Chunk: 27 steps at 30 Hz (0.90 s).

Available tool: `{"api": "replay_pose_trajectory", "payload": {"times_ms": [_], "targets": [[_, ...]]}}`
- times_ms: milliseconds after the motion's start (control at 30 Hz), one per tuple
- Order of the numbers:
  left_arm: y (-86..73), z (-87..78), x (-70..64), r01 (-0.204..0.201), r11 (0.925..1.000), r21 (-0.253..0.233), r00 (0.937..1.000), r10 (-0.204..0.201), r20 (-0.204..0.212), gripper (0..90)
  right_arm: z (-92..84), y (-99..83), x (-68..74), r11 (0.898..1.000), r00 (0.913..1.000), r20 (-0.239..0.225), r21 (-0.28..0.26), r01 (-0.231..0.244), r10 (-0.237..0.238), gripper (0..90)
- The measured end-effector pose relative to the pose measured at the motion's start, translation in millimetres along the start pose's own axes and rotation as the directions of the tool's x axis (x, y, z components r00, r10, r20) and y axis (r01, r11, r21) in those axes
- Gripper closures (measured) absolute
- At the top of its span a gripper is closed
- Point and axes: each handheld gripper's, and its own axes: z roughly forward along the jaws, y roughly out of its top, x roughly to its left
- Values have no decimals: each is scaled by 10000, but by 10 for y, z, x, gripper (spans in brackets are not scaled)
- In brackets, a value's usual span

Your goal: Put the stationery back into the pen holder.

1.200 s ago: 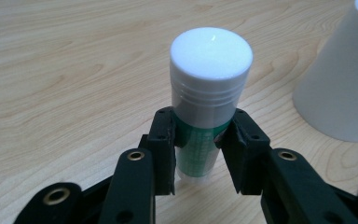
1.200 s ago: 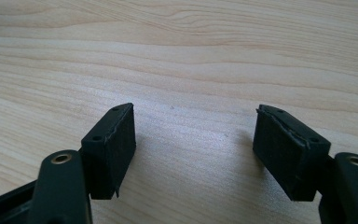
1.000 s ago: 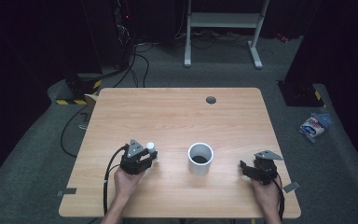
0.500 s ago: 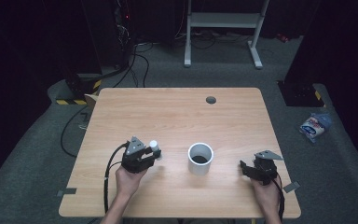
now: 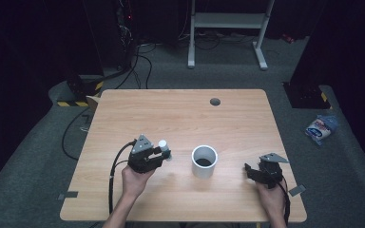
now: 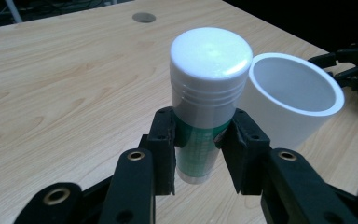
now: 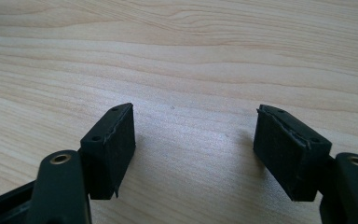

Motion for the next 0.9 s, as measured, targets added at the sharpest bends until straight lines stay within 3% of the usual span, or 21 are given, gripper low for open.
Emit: {"api": "replay_pose_trajectory", "payload": {"times_ms": [33, 133, 233, 567, 633, 900], "targets": [[12, -2, -7, -158, 9998, 102, 9999, 157, 65, 653, 0, 0, 0, 10000, 10000, 0, 0, 0, 0, 293], [57, 9, -63, 433, 9991, 5, 9976, -432, 543, 653, 0, 0, 0, 10000, 10000, -1, -2, -10, 10, 293], [122, 25, -117, 501, 9987, -51, 9950, -495, 871, 653, 0, 0, 0, 10000, 10000, -2, 0, -6, 6, 293], [207, 122, -282, 227, 9997, 67, 9918, -234, 1260, 653, 1, 0, -1, 10000, 10000, -2, -5, 7, -7, 293], [243, 177, -335, 276, 9995, 148, 9884, -295, 1491, 653, 1, 0, -1, 10000, 10000, -2, -5, 9, -9, 293], [264, 307, -498, 362, 9990, 270, 9837, -404, 1751, 653, 0, 0, -2, 10000, 10000, -6, -3, 3, -3, 293]]}}
